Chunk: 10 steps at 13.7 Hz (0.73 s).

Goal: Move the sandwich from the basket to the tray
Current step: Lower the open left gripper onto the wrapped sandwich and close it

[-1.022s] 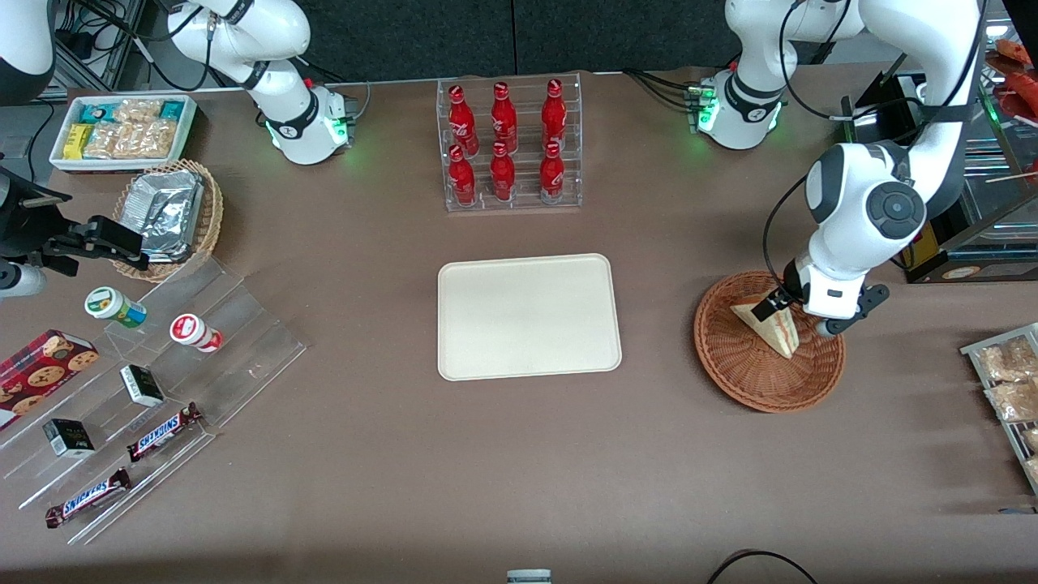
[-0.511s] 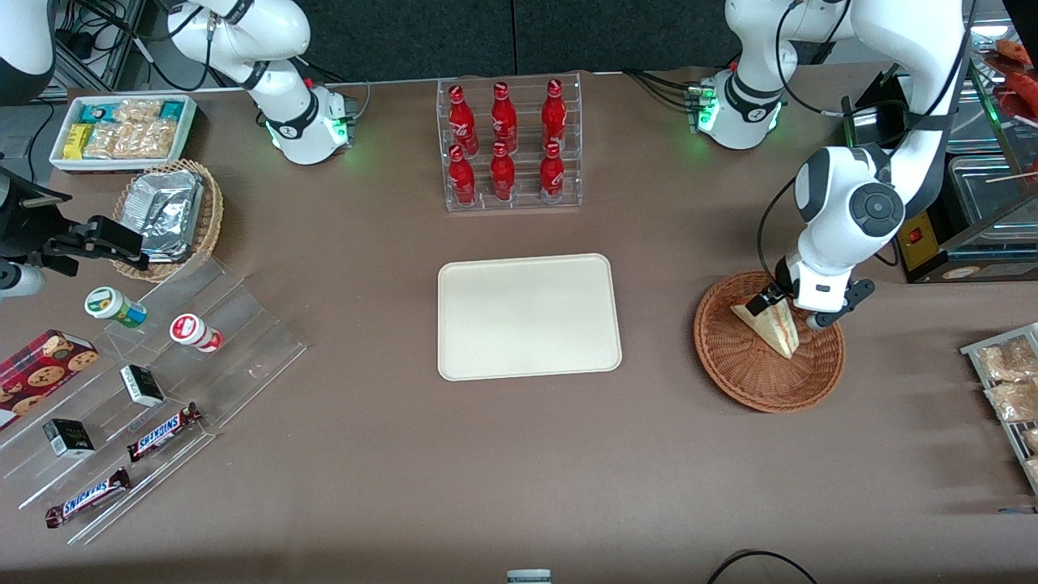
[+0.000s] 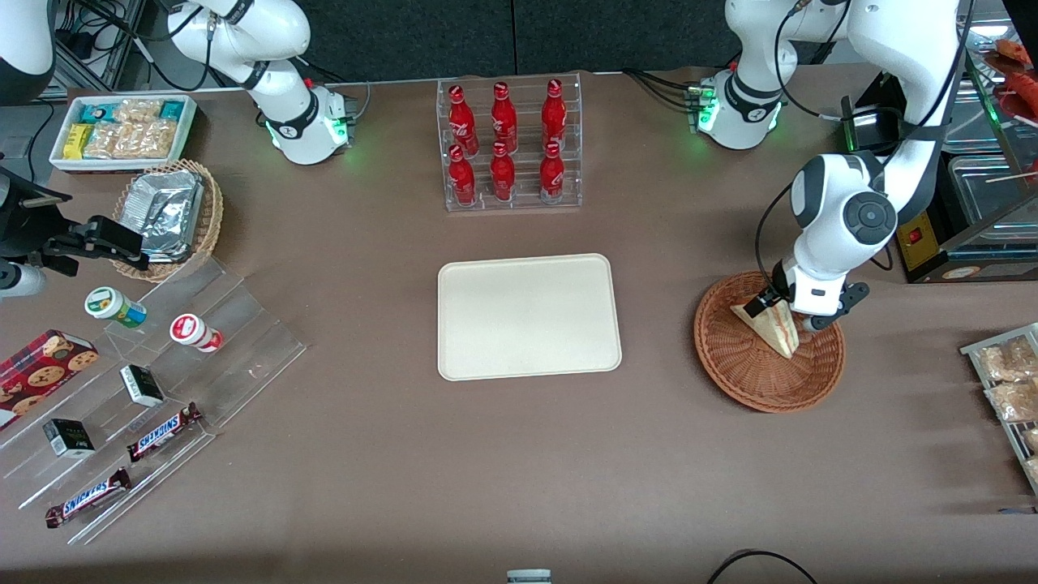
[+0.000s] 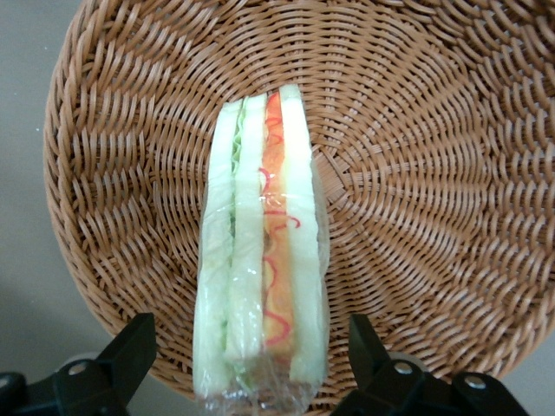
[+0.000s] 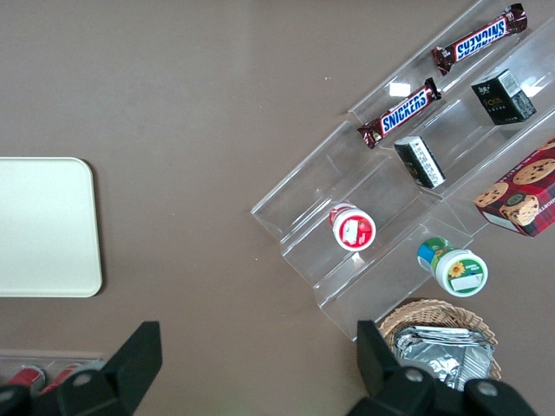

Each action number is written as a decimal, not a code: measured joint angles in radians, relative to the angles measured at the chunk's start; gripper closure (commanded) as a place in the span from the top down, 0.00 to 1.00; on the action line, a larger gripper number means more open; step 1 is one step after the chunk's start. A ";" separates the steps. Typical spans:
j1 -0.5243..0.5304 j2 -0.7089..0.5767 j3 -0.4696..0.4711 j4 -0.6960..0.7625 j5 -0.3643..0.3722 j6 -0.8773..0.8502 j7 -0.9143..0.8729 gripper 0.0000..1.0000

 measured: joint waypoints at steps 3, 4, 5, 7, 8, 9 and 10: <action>0.002 0.001 0.002 0.000 0.000 0.006 0.000 0.13; 0.002 0.001 0.002 0.001 0.000 0.007 -0.002 0.09; 0.002 0.001 0.002 0.003 0.000 0.008 -0.004 0.09; 0.003 -0.002 0.005 0.008 0.000 0.009 -0.007 0.09; 0.003 -0.007 0.006 0.014 0.000 0.010 -0.007 0.09; 0.003 -0.015 0.007 0.021 0.000 0.008 -0.007 0.09; 0.002 -0.027 0.007 0.028 0.001 -0.002 -0.007 0.09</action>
